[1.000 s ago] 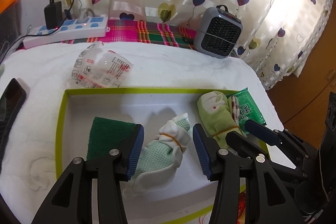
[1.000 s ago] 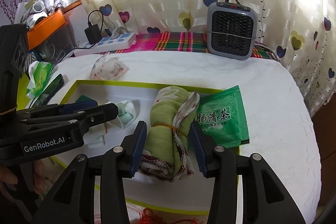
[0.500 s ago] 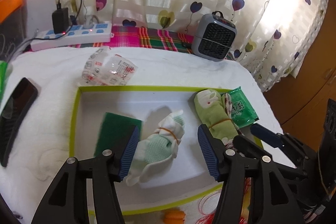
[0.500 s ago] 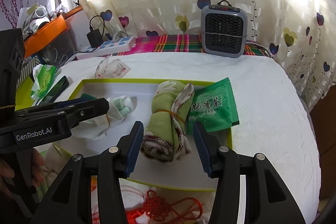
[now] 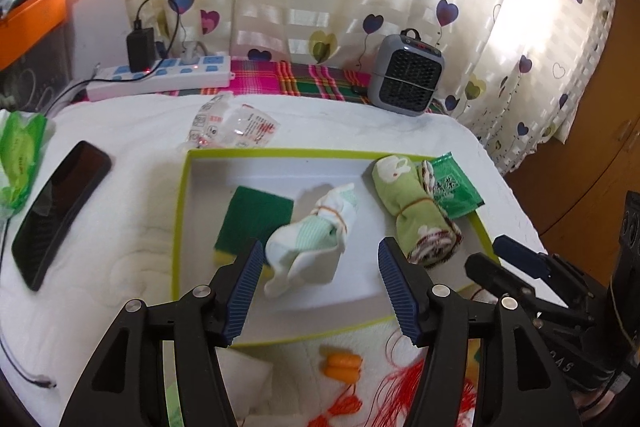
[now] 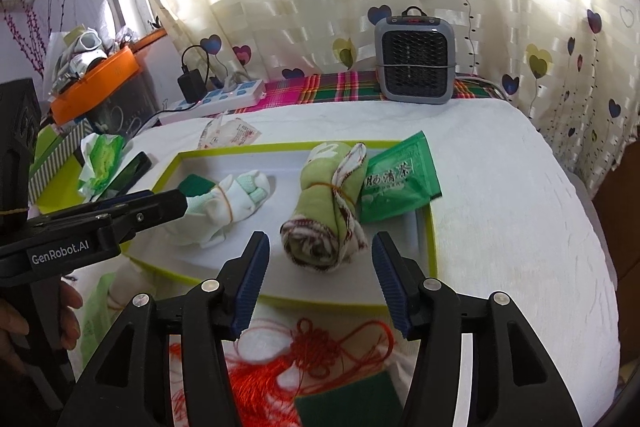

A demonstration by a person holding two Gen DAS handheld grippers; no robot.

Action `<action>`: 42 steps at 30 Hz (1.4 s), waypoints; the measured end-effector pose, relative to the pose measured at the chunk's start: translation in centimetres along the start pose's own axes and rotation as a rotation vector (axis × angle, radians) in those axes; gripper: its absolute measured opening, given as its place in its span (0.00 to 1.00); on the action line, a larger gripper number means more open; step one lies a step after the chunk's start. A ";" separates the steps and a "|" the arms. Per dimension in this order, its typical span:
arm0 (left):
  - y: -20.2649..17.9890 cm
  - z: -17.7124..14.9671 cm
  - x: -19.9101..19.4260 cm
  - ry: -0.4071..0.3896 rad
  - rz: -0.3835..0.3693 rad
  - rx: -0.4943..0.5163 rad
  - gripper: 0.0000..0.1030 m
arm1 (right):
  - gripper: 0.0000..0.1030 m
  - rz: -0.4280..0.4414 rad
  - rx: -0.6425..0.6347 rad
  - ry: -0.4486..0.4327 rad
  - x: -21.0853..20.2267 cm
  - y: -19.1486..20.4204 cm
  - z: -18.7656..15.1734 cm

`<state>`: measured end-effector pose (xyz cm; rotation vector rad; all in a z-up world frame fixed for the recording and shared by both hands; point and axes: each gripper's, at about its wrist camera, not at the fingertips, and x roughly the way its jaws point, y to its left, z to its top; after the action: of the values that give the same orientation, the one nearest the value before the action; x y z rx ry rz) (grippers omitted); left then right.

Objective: Organize soft objects
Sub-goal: 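Move the left tool to the light-green cloth while the right tool reaches the green-yellow sponge, then lower the left tool over the cloth while the right tool closes on the sponge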

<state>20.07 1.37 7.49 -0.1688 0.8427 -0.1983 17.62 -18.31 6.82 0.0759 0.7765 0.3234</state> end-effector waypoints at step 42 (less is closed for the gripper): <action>3.8 -10.2 -7.9 -0.071 0.155 0.010 0.58 | 0.61 -0.007 0.073 -0.047 -5.8 -0.6 -7.2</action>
<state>7.73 6.23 5.66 -0.1007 0.7801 -0.0510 8.85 -21.03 5.44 0.1486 0.7419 0.2859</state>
